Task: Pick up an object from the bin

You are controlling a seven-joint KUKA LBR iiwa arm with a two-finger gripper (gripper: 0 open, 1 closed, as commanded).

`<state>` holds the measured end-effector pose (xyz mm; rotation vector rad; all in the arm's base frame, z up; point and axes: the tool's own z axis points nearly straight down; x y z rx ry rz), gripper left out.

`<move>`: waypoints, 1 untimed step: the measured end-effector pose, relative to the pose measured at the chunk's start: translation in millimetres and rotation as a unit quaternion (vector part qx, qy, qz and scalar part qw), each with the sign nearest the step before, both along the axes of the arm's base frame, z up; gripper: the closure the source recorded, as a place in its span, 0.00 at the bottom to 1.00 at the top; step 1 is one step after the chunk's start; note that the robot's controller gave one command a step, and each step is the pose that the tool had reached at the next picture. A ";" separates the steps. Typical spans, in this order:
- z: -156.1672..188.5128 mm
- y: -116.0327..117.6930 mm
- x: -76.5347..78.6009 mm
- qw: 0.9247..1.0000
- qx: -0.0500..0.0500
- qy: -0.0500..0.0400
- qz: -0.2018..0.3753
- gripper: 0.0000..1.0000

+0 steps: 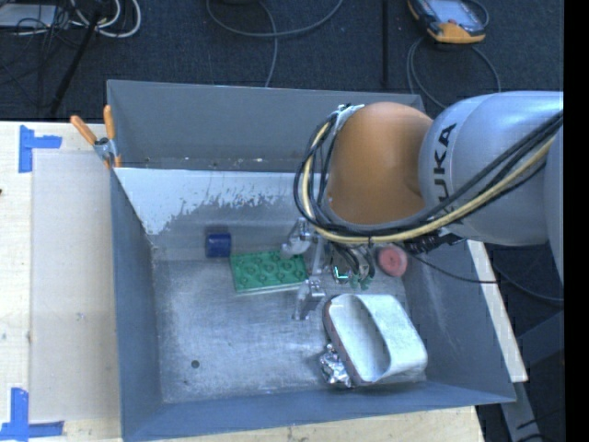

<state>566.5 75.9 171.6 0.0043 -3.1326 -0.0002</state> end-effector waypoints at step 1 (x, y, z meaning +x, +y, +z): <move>-87.8 -38.8 30.6 0.998 0.002 -0.006 -0.068 0.00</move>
Offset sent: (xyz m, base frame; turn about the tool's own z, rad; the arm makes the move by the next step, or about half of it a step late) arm 0.0314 -0.0458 -0.1016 0.1415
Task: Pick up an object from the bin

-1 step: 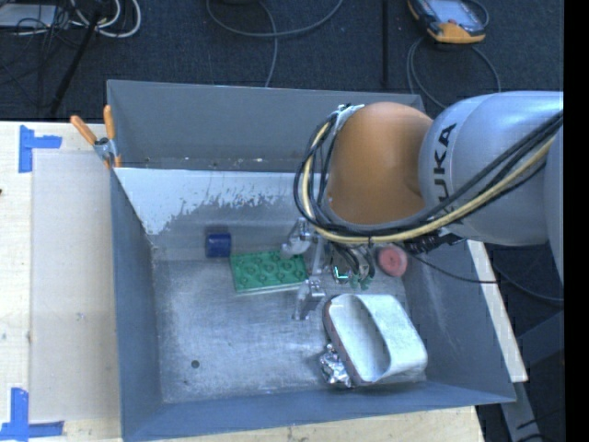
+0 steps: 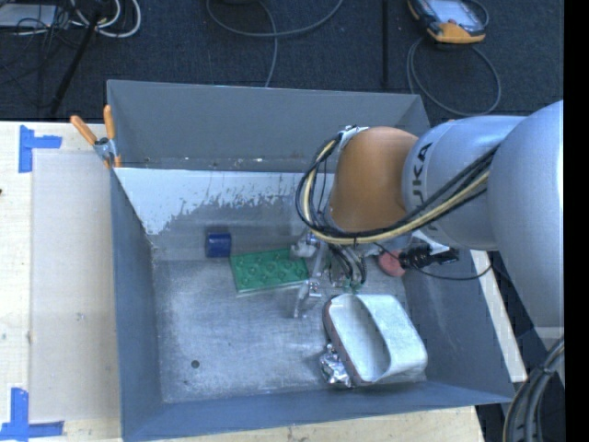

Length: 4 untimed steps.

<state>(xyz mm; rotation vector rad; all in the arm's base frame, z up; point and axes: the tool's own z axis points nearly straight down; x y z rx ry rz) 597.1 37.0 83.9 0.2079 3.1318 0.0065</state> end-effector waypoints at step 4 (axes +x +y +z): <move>168.0 -34.9 0.9 0.999 -0.002 -0.003 0.054 1.00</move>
Offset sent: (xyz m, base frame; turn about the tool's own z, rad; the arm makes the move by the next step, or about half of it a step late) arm 0.0000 0.0000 0.0000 0.0000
